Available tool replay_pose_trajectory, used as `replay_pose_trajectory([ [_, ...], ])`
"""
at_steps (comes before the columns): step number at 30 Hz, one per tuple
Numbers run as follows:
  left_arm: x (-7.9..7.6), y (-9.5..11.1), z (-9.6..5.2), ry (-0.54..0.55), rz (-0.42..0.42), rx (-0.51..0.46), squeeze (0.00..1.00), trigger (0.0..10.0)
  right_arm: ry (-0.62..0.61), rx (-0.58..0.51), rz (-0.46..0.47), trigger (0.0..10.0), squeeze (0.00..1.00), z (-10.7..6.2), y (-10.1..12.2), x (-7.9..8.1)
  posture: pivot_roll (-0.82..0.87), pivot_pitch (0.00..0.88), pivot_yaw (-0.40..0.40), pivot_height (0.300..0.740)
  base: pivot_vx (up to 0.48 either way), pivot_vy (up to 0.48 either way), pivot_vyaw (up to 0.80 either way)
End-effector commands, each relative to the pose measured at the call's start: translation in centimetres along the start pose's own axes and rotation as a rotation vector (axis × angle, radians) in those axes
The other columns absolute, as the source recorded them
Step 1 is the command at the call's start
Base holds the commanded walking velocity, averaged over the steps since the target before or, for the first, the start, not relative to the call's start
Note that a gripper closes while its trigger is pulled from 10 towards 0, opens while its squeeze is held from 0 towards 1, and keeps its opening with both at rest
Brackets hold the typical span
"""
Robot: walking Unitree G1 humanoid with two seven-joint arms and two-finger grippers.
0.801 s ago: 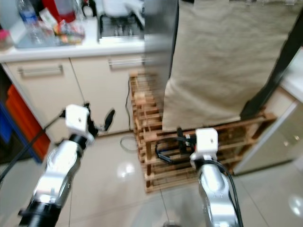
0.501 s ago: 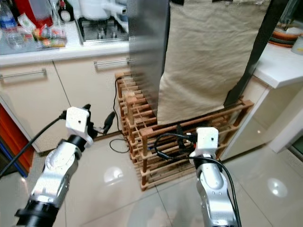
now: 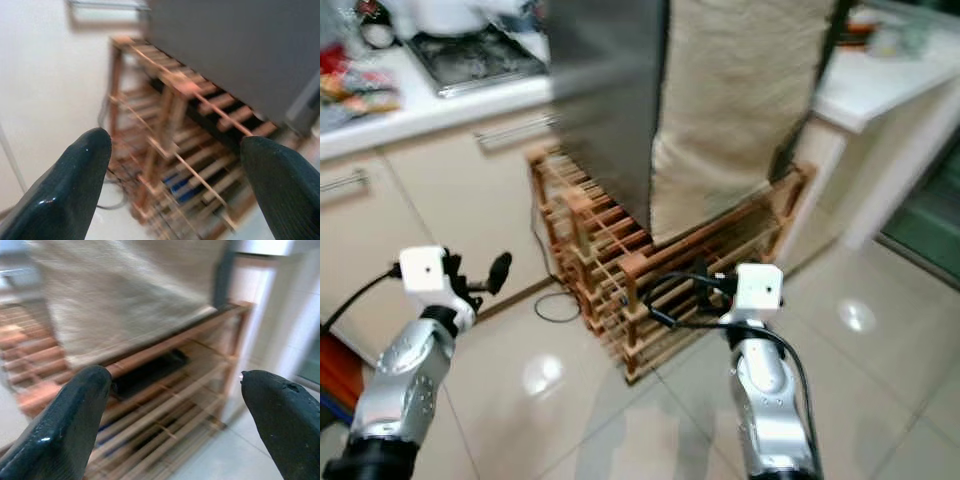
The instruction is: Restocking fridge
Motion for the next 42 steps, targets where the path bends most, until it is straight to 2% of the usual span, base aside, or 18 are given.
replay_pose_trajectory([
  [1,0.3,0.8,-0.3,-0.025,0.103,-0.033,0.0,10.0,0.012,-0.018,0.007,10.0,0.0,0.1,0.3,0.7,-0.09,0.0,0.026,0.74,0.0,0.0,-0.8],
  [3,-0.5,1.6,-0.5,-0.078,0.184,-0.073,0.0,10.0,0.011,-0.015,0.006,10.0,0.0,0.0,0.1,0.7,-0.09,0.0,0.026,0.74,0.0,0.0,-0.8],
  [5,-0.6,1.9,-0.4,-0.089,0.202,-0.086,0.0,10.0,0.015,-0.014,0.004,10.0,0.0,0.0,0.0,0.8,-0.09,0.0,0.027,0.74,0.0,0.0,-0.8],
  [6,-0.7,2.9,-0.4,-0.104,0.235,-0.12,0.0,10.0,0.028,-0.014,-0.003,10.0,0.0,-0.1,-0.1,1.2,-0.1,0.0,0.03,0.74,0.0,0.0,-0.8],
  [10,-1.3,4.2,-0.2,-0.124,0.263,-0.17,0.0,10.0,0.042,-0.018,-0.008,10.0,0.0,0.0,0.0,1.6,-0.1,0.0,0.031,0.74,0.0,0.0,-0.8],
  [13,-2.0,5.4,0.0,-0.144,0.285,-0.214,0.0,10.0,0.077,-0.034,-0.03,10.0,0.0,-0.2,0.3,2.7,-0.11,0.0,0.027,0.74,0.0,0.0,-0.8],
  [16,-2.3,5.5,0.1,-0.146,0.259,-0.218,0.0,10.0,0.093,-0.036,-0.038,10.0,0.0,-0.3,0.3,3.1,-0.11,0.0,0.026,0.74,0.0,0.0,-0.8],
  [17,-2.3,5.2,0.1,-0.139,0.206,-0.201,0.0,10.0,0.088,-0.041,-0.032,10.0,0.0,-0.1,0.4,2.8,-0.11,0.0,0.035,0.74,0.0,0.0,-0.8],
  [19,-2.0,4.7,0.2,-0.124,0.159,-0.183,0.0,10.0,0.091,-0.043,-0.047,10.0,0.0,0.1,0.4,2.6,-0.12,0.0,0.053,0.74,0.0,0.0,-0.4],
  [22,-2.3,5.4,0.6,-0.13,0.106,-0.195,0.0,10.0,0.053,-0.049,-0.029,10.0,0.0,0.4,0.9,1.9,-0.15,0.0,0.081,0.74,0.0,0.16,0.0],
  [23,-2.3,5.4,0.6,-0.13,0.106,-0.195,0.0,10.0,0.053,-0.049,-0.029,10.0,0.0,0.4,0.9,1.9,-0.15,0.0,0.081,0.74,0.0,0.48,0.0],
  [25,-4.0,6.4,1.2,-0.2,0.154,-0.228,0.0,10.0,0.041,-0.078,-0.067,10.0,0.0,0.6,1.9,1.3,-0.17,0.0,0.09,0.74,0.0,0.48,0.0],
  [28,-4.1,6.3,1.9,-0.198,0.167,-0.218,0.0,10.0,0.016,-0.072,-0.073,10.0,0.0,0.8,1.7,0.9,-0.16,0.0,0.079,0.74,0.0,0.48,0.0],
  [30,-4.0,7.4,2.3,-0.182,0.15,-0.238,0.0,10.0,0.052,-0.088,-0.083,10.0,0.0,1.2,2.3,2.0,-0.15,0.0,0.069,0.74,0.0,0.48,-0.66],
  [34,-4.5,7.5,2.1,-0.168,0.148,-0.248,0.0,10.0,0.077,-0.094,-0.103,10.0,0.0,1.8,2.6,2.2,-0.13,0.0,0.034,0.74,0.0,0.48,-0.78],
  [35,-4.5,7.5,2.1,-0.168,0.148,-0.248,0.0,10.0,0.077,-0.094,-0.103,10.0,0.0,1.8,2.6,2.2,-0.13,0.0,0.034,0.74,0.0,0.48,-0.77],
  [38,-2.9,5.9,1.6,-0.06,0.094,-0.193,0.0,10.0,0.122,-0.086,-0.089,10.0,0.0,2.3,2.8,2.9,-0.11,0.0,0.004,0.74,0.0,0.0,0.0],
  [42,-2.5,5.3,1.4,-0.021,0.081,-0.176,0.0,10.0,0.162,-0.061,-0.109,10.0,0.0,2.5,2.3,3.4,-0.09,0.0,-0.023,0.74,0.0,0.0,0.0],
])
Point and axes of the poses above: a point about 5 cm out from each wrist's last joint towards the gripper, its own z axis pointing out of the wrist towards the gripper, its own y axis along the axis of the wrist's last joint, x = y × z, the point moved 6 cm from there along z, pointing out of the wrist towards the gripper, and after that the axes turned 14 degrees about z, right-handed, at the moved point
